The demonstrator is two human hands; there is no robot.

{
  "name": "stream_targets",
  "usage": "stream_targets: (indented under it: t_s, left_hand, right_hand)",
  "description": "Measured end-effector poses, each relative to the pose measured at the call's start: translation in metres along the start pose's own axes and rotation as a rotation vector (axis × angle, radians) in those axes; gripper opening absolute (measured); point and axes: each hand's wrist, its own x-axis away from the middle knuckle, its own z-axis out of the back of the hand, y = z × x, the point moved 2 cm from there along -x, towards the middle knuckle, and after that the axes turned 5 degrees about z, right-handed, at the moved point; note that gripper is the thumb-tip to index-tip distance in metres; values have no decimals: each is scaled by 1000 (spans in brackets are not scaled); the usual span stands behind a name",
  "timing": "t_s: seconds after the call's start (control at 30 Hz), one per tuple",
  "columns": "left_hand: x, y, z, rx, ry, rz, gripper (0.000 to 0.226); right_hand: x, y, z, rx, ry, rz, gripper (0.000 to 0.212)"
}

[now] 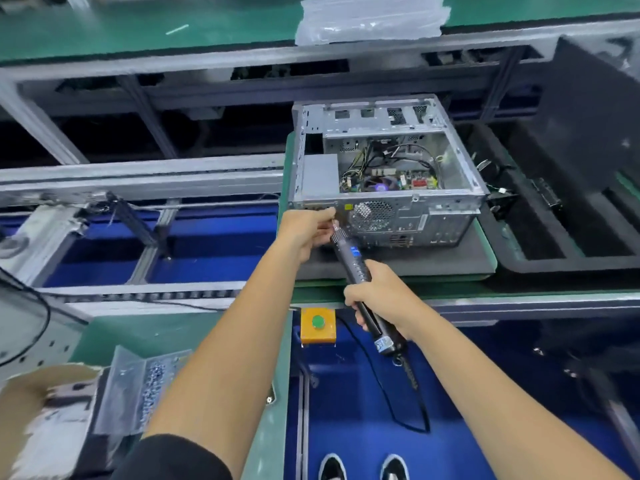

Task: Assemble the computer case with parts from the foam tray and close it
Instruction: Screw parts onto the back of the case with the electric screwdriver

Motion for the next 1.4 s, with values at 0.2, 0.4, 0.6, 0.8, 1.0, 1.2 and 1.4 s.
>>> stream_targets:
  t_s: [0.2,0.4,0.6,0.8,1.0,1.2,1.4]
  left_hand:
    - [-14,-42,30,42,61,117,13]
    - [-23,-59,37,184,158,119,19]
    - [-28,-55,37,312,215,83,12]
    - [-31,-76,37,321,201,120,6]
    - [-39,-83,42,330,185,122,6]
    - [-44,-82,45,318,175,100,7]
    - [-46,-87,52,217,189,95,8]
  right_hand:
    - [-12,21,-21,267,27,11,30]
    - [-30,26,-45,271,39,-10,31]
    - [-43,28,-60,43,36,-3,28]
    - [-40,43,-70,-175,-13,-82,41]
    - [-48,50,-76,-194,-54,-64,50]
    - [-56,54,-78,-171,-35,-62,46]
    - [-57,61,-81,-180,-22,-71,39]
